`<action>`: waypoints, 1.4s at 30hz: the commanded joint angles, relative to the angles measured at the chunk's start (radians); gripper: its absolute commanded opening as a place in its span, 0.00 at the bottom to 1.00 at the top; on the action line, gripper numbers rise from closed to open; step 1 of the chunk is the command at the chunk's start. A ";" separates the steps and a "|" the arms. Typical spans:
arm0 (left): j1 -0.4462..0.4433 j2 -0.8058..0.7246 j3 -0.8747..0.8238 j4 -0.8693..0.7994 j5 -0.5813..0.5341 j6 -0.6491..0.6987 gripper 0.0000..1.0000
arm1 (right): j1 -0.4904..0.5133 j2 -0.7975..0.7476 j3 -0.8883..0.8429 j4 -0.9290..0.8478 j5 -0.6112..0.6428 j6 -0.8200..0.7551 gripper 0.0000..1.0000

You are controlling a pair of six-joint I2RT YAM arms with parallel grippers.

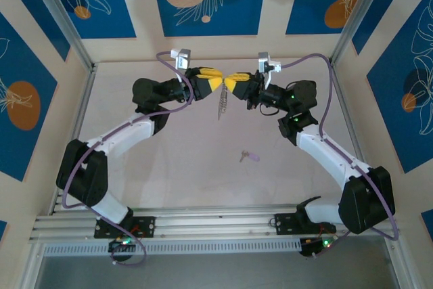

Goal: Put the keys on the keyring

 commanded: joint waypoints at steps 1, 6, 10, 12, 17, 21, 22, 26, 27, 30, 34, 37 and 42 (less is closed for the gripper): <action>-0.014 0.013 0.035 0.040 0.030 -0.010 0.33 | 0.007 -0.003 0.020 0.036 0.027 0.003 0.00; -0.017 0.015 0.034 0.030 0.040 0.000 0.22 | 0.007 -0.006 0.020 0.033 0.028 0.002 0.00; -0.019 0.012 0.022 0.027 0.039 0.005 0.08 | 0.009 -0.008 0.020 0.027 0.028 -0.002 0.00; -0.019 0.009 0.018 0.024 0.036 0.009 0.05 | 0.008 -0.011 0.020 0.020 0.027 -0.006 0.00; -0.017 -0.008 0.020 -0.030 0.040 0.051 0.00 | -0.009 -0.042 0.023 -0.079 0.043 -0.050 0.14; -0.011 -0.044 0.035 -0.173 0.062 0.162 0.00 | -0.062 -0.087 0.012 -0.156 0.042 -0.060 0.36; -0.009 -0.056 0.045 -0.224 0.070 0.203 0.00 | -0.074 -0.099 0.012 -0.177 0.036 -0.068 0.38; -0.006 -0.093 0.094 -0.475 0.098 0.383 0.00 | -0.103 -0.127 0.018 -0.272 -0.011 -0.118 0.40; -0.007 -0.100 0.110 -0.545 0.109 0.436 0.00 | -0.108 -0.133 0.022 -0.299 -0.036 -0.139 0.40; -0.007 -0.116 0.165 -0.742 0.137 0.584 0.00 | -0.119 -0.135 0.045 -0.388 -0.109 -0.192 0.40; -0.007 -0.118 0.247 -0.974 0.177 0.748 0.00 | -0.127 -0.129 0.063 -0.444 -0.199 -0.232 0.40; -0.007 -0.109 0.304 -1.109 0.201 0.840 0.00 | -0.127 -0.123 0.070 -0.451 -0.239 -0.244 0.39; -0.007 -0.097 0.359 -1.232 0.210 0.927 0.00 | -0.123 -0.105 0.090 -0.460 -0.288 -0.253 0.35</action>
